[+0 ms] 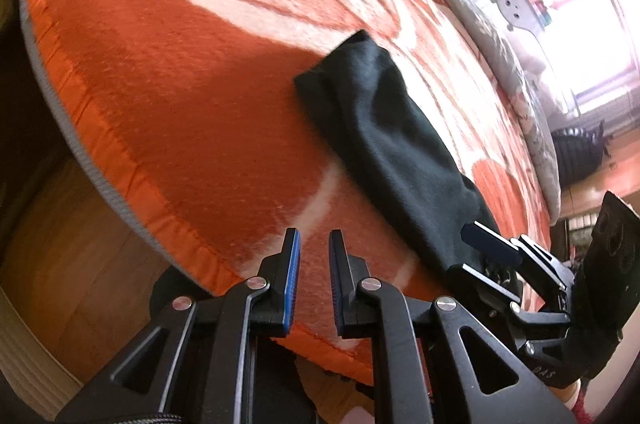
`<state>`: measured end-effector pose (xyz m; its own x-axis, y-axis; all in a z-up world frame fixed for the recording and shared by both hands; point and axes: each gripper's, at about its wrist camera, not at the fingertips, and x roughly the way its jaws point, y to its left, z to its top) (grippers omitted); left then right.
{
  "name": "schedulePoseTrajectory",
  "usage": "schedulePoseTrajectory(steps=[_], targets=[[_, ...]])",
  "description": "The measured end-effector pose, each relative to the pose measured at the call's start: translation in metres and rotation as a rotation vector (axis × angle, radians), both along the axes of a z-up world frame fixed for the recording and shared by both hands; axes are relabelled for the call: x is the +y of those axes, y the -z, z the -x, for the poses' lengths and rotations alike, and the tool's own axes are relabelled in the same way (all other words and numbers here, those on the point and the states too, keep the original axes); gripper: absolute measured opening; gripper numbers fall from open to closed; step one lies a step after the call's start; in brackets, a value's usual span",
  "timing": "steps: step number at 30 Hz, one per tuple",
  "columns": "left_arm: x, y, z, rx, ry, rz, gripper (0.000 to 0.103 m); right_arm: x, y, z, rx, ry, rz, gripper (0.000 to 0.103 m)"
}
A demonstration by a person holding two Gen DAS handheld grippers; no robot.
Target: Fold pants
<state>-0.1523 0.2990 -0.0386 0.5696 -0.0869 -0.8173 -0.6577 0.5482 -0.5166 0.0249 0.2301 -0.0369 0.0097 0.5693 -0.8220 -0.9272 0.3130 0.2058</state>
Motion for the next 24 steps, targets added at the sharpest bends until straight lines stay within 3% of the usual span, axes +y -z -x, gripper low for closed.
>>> schedulePoseTrajectory(steps=[10,24], targets=[[0.0,0.001,0.004,0.008,-0.022,0.001,0.012,0.014,0.002,0.015,0.014,-0.041,-0.001,0.058],[0.004,0.003,0.005,0.0,-0.041,0.015,0.012,0.02,-0.011,-0.008,-0.007,-0.012,-0.015,0.058]])
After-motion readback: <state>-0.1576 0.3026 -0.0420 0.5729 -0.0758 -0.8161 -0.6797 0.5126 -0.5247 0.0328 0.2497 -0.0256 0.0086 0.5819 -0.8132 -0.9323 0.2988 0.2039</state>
